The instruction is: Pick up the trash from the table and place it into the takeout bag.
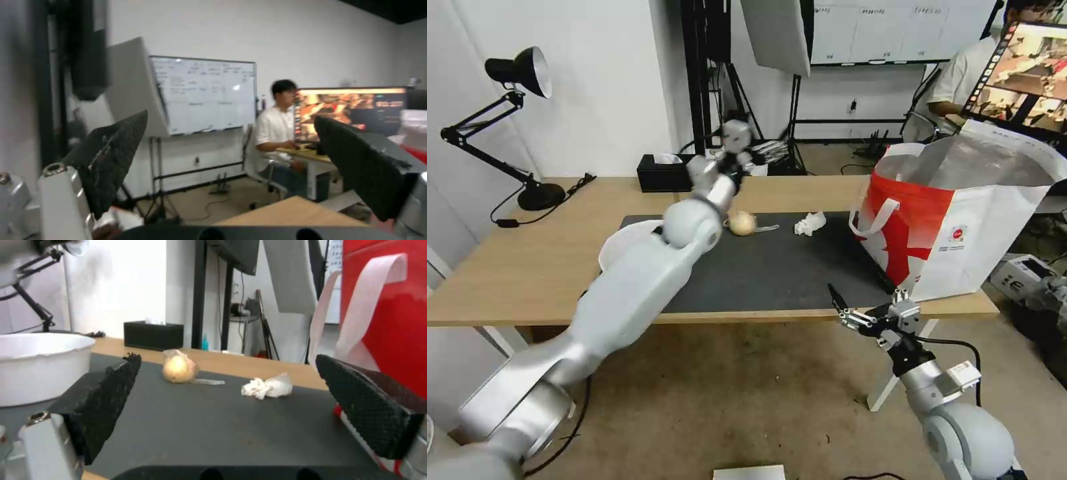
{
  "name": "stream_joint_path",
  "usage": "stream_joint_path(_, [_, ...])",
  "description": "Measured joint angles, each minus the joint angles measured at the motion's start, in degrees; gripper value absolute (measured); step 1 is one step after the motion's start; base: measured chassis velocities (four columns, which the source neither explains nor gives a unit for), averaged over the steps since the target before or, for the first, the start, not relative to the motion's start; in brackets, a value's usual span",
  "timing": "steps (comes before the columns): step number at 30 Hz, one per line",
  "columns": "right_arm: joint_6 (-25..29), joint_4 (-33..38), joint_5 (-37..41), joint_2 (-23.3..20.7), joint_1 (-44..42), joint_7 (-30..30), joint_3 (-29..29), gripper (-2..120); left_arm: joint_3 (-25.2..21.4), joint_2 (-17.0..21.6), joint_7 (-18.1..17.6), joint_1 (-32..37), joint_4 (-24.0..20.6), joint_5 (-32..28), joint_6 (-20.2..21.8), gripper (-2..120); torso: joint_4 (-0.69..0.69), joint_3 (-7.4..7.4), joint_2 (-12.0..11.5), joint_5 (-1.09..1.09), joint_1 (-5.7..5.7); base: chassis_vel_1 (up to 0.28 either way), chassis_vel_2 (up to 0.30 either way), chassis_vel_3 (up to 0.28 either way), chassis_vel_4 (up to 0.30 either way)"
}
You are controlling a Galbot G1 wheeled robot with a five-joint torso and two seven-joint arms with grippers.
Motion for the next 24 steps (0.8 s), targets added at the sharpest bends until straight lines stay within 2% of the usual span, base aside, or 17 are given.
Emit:
stream_joint_path(3, [0.7,-0.1,0.06,-0.7,0.16,0.23,0.42,100,-6.53,3.1,0.07,7.6,-4.66,1.23,-0.07,100,0.02,0.0,0.0,-0.03,0.0,0.0,0.0,0.0,0.0])
stream_joint_path(4, [0.7,-0.1,0.06,-0.7,0.16,0.23,0.42,100,-6.53,3.1,0.07,7.6,-4.66,1.23,-0.07,100,0.02,0.0,0.0,-0.03,0.0,0.0,0.0,0.0,0.0])
stream_joint_path(7, [1.15,-0.39,0.58,-1.12,0.34,0.42,0.86,100,-12.34,6.94,0.0,14.7,-10.08,3.0,-0.18,100,0.02,0.0,0.0,0.0,-0.01,0.0,0.0,0.0,0.0])
stream_joint_path(8, [1.15,-0.39,0.58,-1.12,0.34,0.42,0.86,100,-12.34,6.94,0.0,14.7,-10.08,3.0,-0.18,100,0.02,0.0,0.0,0.0,-0.01,0.0,0.0,0.0,0.0])
stream_joint_path(11, [1.69,-0.89,0.79,-1.14,0.96,1.24,1.0,100,-17.53,9.51,-0.37,21.61,-14.41,3.86,-0.2,100,0.0,0.0,0.0,0.04,-0.01,0.0,0.0,0.0,0.0])
stream_joint_path(13, [1.77,-1.06,0.79,-1.14,1.13,1.45,1.0,100,-19.16,9.87,-1.05,24.14,-15.44,4.07,-0.16,100,0.01,0.0,-0.01,-0.03,0.0,0.0,0.0,0.0,0.0])
stream_joint_path(17, [2.08,-1.34,0.78,-1.05,1.35,2.53,0.51,100,-23.0,9.67,-2.11,29.83,-17.25,4.49,-0.23,100,0.01,-0.01,0.0,0.01,-0.01,0.0,0.0,0.0,0.0])
stream_joint_path(20, [2.56,-1.4,0.75,-0.85,1.34,3.62,-0.13,100,-25.69,8.29,-2.2,33.64,-18.0,5.38,-1.26,100,-0.01,-0.01,0.0,0.03,0.0,0.0,0.0,0.0,0.0])
stream_joint_path(23, [3.3,-1.43,0.6,-0.59,0.83,4.29,-0.59,100,-29.69,5.08,-2.18,39.8,-19.27,6.86,-2.93,100,0.01,0.0,0.0,0.0,-0.01,0.0,0.0,0.0,0.0])
stream_joint_path(24, [3.3,-1.43,0.6,-0.59,0.83,4.29,-0.59,100,-29.69,5.08,-2.18,39.8,-19.27,6.86,-2.93,100,0.01,0.0,0.0,0.0,-0.01,0.0,0.0,0.0,0.0])
